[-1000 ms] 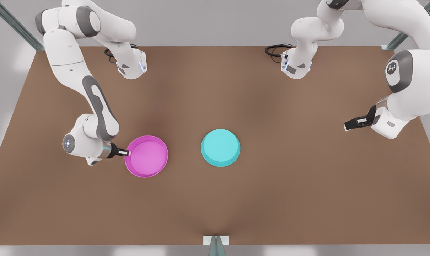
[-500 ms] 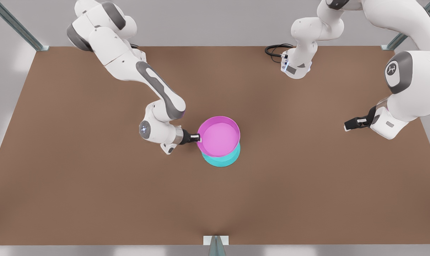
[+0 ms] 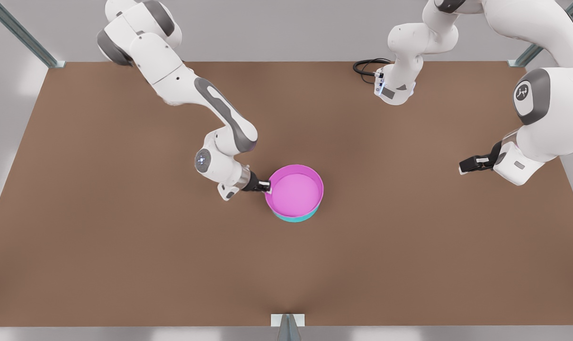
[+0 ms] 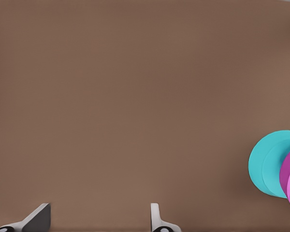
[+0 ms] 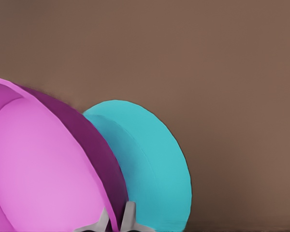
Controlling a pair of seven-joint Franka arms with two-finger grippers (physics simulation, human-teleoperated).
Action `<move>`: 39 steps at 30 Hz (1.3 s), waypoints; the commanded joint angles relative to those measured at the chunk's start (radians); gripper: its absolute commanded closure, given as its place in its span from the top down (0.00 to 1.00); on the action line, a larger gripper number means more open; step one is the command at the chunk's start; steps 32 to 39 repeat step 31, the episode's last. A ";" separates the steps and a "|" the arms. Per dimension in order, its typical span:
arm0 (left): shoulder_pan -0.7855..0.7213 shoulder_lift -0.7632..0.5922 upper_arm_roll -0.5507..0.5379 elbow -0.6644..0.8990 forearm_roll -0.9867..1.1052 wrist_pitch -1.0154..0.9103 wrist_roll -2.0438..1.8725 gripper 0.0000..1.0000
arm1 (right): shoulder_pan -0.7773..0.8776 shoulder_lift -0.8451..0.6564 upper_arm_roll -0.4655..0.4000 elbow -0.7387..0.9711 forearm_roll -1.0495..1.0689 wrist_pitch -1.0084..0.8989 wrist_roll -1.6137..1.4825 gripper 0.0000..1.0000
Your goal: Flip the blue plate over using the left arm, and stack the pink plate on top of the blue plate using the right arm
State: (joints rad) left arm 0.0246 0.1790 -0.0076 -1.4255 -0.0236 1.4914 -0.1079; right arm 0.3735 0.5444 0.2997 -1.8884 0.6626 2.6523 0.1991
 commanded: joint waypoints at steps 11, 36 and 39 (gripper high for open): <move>0.000 0.000 -0.002 0.005 -0.009 0.024 0.030 1.00 | 0.047 -0.021 -0.047 -0.038 -0.011 0.006 0.118 1.00; -0.002 0.010 -0.006 0.039 -0.035 -0.079 0.022 1.00 | -0.297 -0.448 -0.323 0.611 -0.793 -1.359 -0.256 1.00; -0.002 0.010 -0.006 0.039 -0.035 -0.079 0.022 1.00 | -0.297 -0.448 -0.323 0.611 -0.793 -1.359 -0.256 1.00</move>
